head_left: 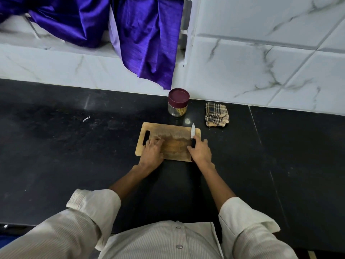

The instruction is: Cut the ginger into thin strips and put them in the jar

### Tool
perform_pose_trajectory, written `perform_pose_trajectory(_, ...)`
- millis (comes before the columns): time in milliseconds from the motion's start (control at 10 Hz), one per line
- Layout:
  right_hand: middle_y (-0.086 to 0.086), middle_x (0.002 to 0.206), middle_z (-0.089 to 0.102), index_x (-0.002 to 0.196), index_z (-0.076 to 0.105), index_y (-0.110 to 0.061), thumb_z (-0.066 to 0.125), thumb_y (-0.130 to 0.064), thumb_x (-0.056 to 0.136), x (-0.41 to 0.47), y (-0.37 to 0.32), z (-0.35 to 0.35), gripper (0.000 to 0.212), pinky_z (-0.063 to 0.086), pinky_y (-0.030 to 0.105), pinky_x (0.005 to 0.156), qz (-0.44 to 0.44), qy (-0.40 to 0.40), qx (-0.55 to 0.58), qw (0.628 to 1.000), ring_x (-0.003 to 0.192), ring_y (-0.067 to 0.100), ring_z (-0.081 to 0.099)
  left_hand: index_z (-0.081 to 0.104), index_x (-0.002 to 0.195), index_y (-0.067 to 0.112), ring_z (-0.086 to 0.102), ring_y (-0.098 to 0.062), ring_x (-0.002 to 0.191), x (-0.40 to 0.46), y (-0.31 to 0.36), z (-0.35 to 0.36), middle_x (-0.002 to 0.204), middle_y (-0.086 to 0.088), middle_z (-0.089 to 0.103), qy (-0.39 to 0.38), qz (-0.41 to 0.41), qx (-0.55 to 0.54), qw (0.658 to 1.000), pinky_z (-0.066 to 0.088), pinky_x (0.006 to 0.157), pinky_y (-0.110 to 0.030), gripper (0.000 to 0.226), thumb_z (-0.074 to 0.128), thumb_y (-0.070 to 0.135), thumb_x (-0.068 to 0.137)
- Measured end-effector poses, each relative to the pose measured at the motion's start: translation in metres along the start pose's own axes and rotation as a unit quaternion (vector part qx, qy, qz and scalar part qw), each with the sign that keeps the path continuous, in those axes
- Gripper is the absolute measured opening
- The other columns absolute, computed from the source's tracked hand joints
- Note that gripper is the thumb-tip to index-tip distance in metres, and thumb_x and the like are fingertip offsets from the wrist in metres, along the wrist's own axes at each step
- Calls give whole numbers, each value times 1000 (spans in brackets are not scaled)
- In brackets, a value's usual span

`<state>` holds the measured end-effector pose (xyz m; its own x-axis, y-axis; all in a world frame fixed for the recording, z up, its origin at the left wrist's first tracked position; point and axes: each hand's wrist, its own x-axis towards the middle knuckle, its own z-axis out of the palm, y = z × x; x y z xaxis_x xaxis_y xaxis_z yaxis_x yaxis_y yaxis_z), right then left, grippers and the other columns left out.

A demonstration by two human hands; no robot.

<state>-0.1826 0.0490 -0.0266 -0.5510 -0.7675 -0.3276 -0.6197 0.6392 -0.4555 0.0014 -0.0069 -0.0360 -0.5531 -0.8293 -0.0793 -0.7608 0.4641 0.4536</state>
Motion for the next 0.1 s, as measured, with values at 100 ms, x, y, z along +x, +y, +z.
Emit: perform_pose_trajectory(100,15,137,40,148,31,-19,62,-41,94,2,-2,-10,66,47,46,92,13,1,21,1000,120,38,54,41,138,12,41,-33,124,11,2,-7,142,-13,35,19,6,-2,1000,39,104,-46,55,55,5,85)
